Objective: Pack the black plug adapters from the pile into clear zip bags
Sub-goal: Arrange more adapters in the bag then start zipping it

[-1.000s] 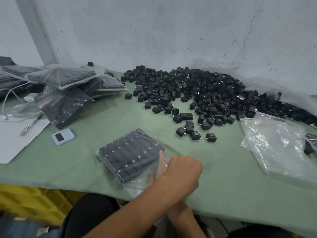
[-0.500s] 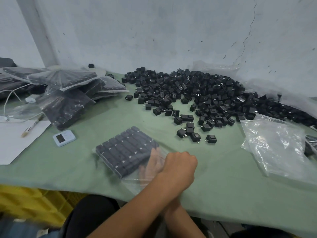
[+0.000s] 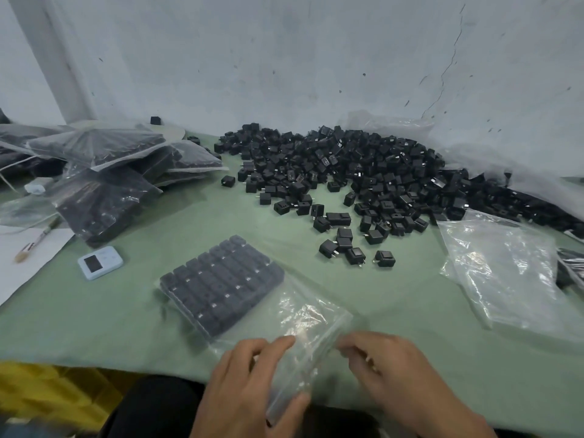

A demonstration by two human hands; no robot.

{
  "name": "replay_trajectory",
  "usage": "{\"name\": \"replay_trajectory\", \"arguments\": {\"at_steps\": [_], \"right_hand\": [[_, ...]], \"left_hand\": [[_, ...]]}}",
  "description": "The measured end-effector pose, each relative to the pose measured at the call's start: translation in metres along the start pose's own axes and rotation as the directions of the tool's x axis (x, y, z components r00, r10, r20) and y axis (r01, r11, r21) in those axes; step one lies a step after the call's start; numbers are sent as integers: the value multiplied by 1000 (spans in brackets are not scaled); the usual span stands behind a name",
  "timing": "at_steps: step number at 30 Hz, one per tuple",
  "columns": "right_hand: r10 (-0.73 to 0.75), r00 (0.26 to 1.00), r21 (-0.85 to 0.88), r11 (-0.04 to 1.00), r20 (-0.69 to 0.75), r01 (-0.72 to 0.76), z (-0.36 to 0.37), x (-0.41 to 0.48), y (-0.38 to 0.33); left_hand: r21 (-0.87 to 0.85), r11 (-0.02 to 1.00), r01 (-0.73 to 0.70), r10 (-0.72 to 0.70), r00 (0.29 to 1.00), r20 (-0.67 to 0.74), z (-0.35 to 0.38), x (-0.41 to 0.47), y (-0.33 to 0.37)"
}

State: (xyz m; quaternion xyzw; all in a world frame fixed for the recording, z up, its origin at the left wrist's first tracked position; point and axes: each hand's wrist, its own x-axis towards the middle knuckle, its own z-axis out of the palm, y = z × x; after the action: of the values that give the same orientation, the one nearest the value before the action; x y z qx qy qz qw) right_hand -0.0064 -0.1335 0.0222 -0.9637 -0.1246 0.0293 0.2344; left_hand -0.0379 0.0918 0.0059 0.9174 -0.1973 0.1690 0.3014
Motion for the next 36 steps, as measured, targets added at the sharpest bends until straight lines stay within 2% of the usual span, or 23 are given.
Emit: {"name": "replay_trajectory", "arguments": {"at_steps": [2, 4, 6, 9, 12, 14, 16, 17, 19, 20, 24, 28, 32, 36], "right_hand": [[68, 980, -48, 996, -185, -78, -13, 35, 30], [132, 963, -99, 982, -233, -159, -22, 83, 49], [199, 947, -132, 963, -250, -237, -20, 130, 63], [319, 929, -244, 901, -185, -358, -13, 170, 76], [308, 934, -344, 869, -183, -354, -9, 177, 78], [271, 931, -233, 915, -246, -329, -13, 167, 76], [271, 913, 42, 962, -305, -271, -18, 140, 67], [297, 907, 237, 943, -298, -231, -22, 122, 62], [308, 929, 599, 790, -206, -129, -24, 76, 48], [270, 951, 694, 715, -154, -90, -23, 53, 43], [127, 992, 758, 647, 3, -85, -8, -13, 19], [13, 985, 733, 666, 173, -138, 13, -15, -10], [-24, 982, 740, 661, 189, -127, 35, 14, -35], [-24, 995, 658, 752, 97, -46, 51, 26, -45]], "left_hand": [[83, 996, 21, -21, 1000, -8, 2, -12, -3], [148, 988, 53, -54, 998, 8, 5, -18, 0], [145, 985, 98, -100, 995, 8, 7, -22, 3], [167, 972, 165, -160, 986, -40, 9, -24, 5], [124, 970, 210, -208, 978, -26, 12, -26, 10], [72, 975, 212, -211, 977, -24, 13, -26, 9], [39, 980, 193, -191, 981, -43, 17, -25, 5], [31, 981, 190, -188, 981, -42, 20, -25, 4], [-3, 977, 214, -214, 977, -22, 24, -23, 4], [-2, 973, 232, -232, 972, -27, 25, -22, 5], [2, 953, 303, -301, 949, -92, 27, -18, 8], [-60, 933, 356, -361, 922, -141, 25, -15, 11], [-109, 919, 379, -394, 886, -243, 23, -13, 11], [-146, 914, 378, -405, 855, -323, 19, -11, 9]]}}
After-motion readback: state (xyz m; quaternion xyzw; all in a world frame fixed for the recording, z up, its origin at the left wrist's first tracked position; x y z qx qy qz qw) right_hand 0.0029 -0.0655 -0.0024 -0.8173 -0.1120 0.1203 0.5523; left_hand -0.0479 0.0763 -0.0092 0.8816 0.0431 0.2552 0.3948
